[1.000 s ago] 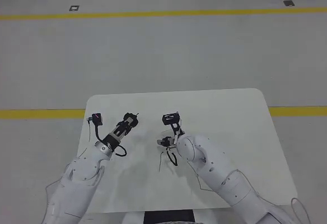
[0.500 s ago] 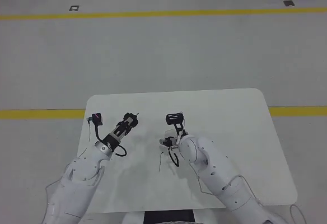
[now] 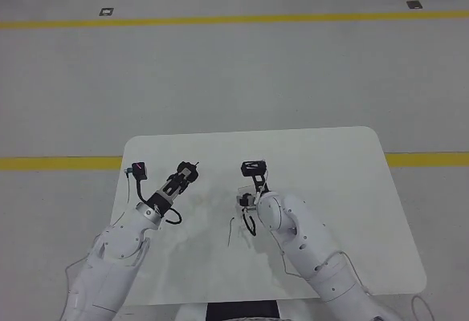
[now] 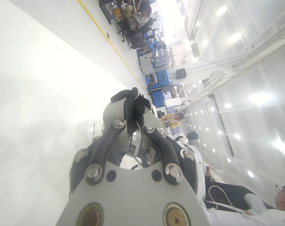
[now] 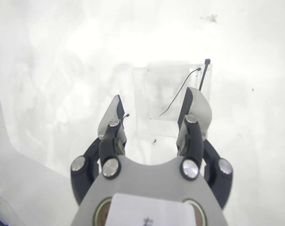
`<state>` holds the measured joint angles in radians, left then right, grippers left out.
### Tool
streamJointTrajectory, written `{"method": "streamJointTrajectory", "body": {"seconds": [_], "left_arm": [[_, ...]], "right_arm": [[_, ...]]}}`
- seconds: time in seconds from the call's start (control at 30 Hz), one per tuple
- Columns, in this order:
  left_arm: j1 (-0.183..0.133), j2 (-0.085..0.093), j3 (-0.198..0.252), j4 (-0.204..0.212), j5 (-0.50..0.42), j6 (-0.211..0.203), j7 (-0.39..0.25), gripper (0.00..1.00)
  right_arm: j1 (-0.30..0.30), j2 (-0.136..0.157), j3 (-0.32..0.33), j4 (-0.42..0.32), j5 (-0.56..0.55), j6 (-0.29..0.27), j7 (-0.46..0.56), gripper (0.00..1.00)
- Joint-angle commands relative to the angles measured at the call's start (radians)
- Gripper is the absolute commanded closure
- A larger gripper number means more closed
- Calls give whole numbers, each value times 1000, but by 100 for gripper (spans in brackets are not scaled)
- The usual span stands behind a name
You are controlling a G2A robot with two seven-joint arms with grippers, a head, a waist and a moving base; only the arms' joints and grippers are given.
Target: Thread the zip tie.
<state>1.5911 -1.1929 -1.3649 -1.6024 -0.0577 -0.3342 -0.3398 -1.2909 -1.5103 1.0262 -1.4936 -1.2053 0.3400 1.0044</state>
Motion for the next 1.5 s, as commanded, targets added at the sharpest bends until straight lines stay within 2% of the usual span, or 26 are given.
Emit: {"method": "streamJointTrajectory", "body": {"seconds": [0.0,0.5,0.8,1.27,1.47], "left_arm": [[0,0,0,0,0,0,0,100],[0,0,0,0,0,0,0,100],[0,0,0,0,0,0,0,100],[0,0,0,0,0,0,0,100],[0,0,0,0,0,0,0,100]], "right_arm": [[2,-9,4,9,-14,0,11,54],[-3,-81,44,44,-193,0,66,55],[-33,-113,76,7,-251,0,66,56],[-72,-127,117,-60,-275,0,105,68],[-69,-131,133,-42,-272,0,118,69]]}}
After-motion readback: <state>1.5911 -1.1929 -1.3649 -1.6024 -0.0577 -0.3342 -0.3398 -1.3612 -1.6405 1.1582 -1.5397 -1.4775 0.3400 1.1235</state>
